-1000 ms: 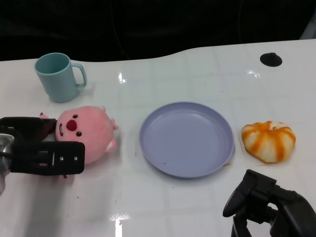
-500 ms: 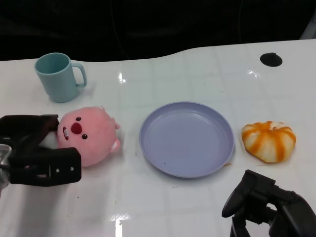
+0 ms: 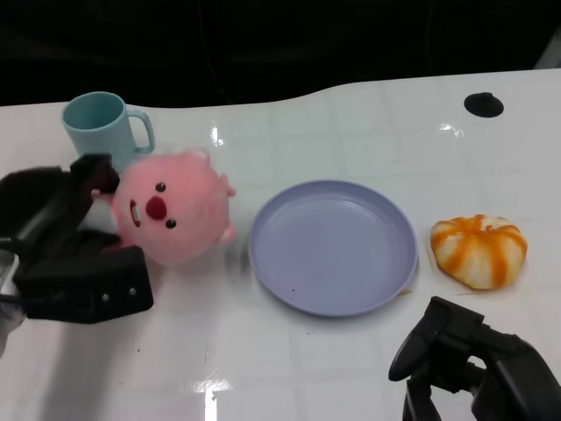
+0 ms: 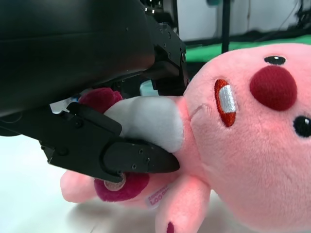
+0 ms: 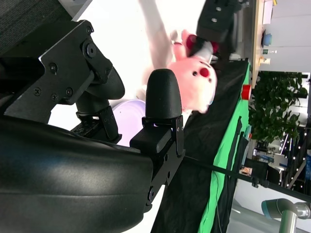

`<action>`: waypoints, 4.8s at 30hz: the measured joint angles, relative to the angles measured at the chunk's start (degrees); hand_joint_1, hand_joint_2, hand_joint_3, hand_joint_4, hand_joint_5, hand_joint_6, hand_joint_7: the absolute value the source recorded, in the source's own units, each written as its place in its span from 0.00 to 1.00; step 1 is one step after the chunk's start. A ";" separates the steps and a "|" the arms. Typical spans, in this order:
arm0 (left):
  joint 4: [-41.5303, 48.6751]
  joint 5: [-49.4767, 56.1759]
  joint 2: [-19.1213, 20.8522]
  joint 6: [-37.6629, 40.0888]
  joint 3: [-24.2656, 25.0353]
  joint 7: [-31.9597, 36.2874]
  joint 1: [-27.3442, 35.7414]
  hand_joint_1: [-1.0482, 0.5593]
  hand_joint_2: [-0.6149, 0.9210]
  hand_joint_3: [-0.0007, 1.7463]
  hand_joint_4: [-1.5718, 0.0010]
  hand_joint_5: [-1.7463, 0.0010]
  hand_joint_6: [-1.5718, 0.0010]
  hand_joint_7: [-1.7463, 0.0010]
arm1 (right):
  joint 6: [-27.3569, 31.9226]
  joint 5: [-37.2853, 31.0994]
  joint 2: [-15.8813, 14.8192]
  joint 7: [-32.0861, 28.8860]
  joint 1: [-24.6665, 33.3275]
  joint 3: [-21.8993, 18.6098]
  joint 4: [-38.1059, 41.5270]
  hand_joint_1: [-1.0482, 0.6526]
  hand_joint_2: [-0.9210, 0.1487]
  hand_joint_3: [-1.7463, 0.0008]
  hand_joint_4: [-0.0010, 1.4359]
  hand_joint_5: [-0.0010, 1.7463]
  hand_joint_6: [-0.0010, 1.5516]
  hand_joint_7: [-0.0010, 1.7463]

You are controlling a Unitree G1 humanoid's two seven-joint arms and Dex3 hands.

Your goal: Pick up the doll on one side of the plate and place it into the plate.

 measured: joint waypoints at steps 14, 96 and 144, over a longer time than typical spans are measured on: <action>-25.69 -1.06 -4.21 12.56 2.76 -13.01 4.14 0.51 0.79 0.38 0.44 0.00 0.61 0.00 | 0.20 0.05 0.02 -0.14 0.20 0.16 -0.15 0.67 0.47 0.22 0.50 1.00 0.40 0.87; -39.02 -20.60 -7.70 7.55 4.01 -39.99 8.21 0.16 1.00 0.26 0.92 0.95 0.90 0.96 | 0.99 0.06 -0.68 0.23 0.67 0.61 -1.17 0.66 0.49 0.20 0.50 1.00 0.41 0.88; -69.72 -66.28 -17.24 47.23 22.03 -30.61 44.55 0.58 0.82 0.63 0.58 0.01 0.61 0.15 | -0.07 0.88 -0.98 0.82 0.07 -1.15 0.65 0.67 0.49 0.21 0.50 1.00 0.41 0.87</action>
